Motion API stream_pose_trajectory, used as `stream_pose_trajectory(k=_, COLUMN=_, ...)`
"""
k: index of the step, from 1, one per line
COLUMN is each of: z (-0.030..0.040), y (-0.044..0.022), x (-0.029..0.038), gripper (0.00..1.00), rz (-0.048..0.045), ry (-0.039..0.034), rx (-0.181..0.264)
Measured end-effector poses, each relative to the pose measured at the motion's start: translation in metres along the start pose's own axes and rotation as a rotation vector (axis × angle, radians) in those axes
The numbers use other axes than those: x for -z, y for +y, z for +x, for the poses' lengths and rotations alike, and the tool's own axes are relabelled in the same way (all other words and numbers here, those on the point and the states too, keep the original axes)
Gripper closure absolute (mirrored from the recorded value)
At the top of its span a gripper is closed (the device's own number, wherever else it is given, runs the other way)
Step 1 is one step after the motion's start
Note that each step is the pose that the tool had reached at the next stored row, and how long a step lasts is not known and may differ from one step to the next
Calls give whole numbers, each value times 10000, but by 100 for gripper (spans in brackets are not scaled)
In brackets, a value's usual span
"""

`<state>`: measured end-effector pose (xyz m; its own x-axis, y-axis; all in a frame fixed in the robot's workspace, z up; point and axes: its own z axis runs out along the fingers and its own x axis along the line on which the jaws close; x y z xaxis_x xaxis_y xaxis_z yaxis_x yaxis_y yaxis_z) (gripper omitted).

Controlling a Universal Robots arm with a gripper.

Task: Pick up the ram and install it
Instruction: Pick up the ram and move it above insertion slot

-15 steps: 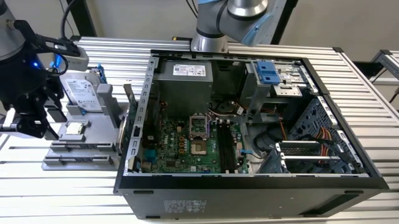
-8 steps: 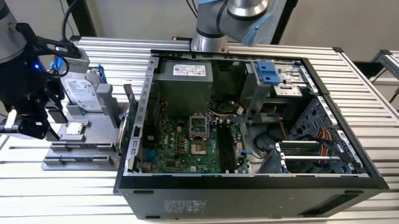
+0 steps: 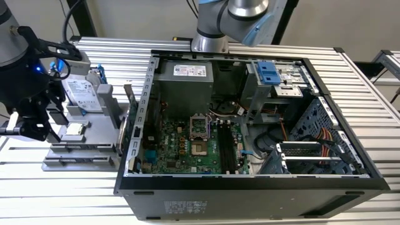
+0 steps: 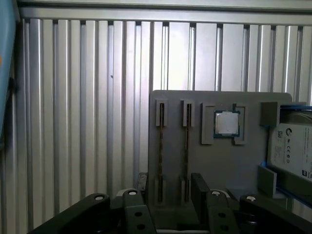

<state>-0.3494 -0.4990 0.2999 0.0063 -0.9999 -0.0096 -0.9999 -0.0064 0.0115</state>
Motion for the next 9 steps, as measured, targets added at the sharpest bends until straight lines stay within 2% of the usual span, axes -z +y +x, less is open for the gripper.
stream_pose_trajectory(k=9, z=0, y=0, x=-39, gripper=0, rz=0, ry=3, rx=0)
